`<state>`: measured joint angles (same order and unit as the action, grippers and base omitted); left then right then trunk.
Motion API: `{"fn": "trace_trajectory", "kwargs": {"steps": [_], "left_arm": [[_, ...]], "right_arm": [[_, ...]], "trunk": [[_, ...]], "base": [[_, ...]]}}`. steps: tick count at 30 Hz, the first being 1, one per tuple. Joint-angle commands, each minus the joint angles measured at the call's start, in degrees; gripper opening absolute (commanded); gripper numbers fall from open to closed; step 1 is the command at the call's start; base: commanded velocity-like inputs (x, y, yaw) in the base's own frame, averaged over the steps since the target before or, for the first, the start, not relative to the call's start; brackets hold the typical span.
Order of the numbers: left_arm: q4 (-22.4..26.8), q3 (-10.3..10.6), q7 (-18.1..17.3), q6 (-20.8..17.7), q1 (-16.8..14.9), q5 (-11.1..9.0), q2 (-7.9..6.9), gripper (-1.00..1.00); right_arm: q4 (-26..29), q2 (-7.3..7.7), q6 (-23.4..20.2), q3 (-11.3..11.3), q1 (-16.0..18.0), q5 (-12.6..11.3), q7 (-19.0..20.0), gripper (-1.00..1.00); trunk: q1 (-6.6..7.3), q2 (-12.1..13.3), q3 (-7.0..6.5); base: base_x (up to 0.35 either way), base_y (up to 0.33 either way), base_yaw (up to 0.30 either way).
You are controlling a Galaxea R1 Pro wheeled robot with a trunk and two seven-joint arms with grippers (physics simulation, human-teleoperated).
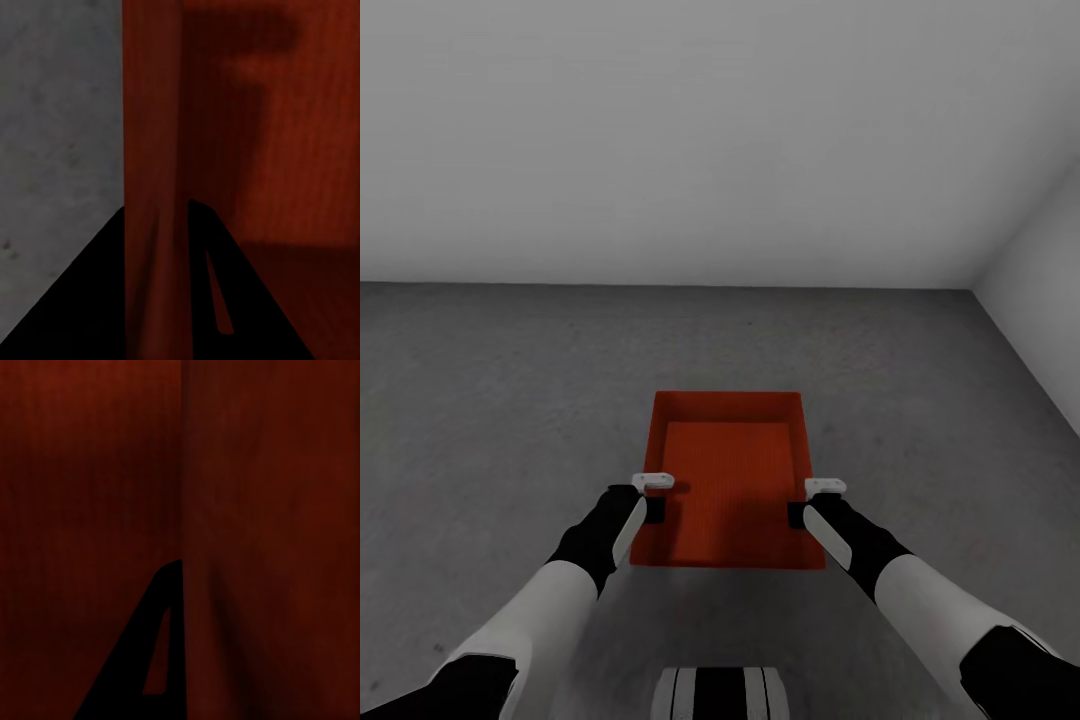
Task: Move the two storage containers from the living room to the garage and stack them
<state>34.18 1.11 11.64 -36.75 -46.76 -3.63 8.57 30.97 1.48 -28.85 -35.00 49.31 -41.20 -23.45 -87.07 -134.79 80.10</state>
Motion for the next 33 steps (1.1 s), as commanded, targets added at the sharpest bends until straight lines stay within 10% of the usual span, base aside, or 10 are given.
{"fn": "trace_trajectory", "kwargs": {"steps": [1, 33], "left_arm": [[0.01, 0.12, 0.58, -0.32, 0.00, -0.31, -0.05, -1.00], [0.07, 0.12, 0.60, -0.25, 0.00, -0.38, 0.00, -1.00]], "right_arm": [[0.14, 3.27, 1.08, 2.83, 0.09, 2.77, -0.90, -1.00], [0.14, 3.22, 1.01, 2.75, 0.09, 2.87, -0.66, -1.00]], "trunk": [[-0.21, -0.43, 0.31], [-0.87, -1.64, 1.42]], "base": [[0.000, 0.000, 0.000], [0.000, 0.000, 0.000]]}}
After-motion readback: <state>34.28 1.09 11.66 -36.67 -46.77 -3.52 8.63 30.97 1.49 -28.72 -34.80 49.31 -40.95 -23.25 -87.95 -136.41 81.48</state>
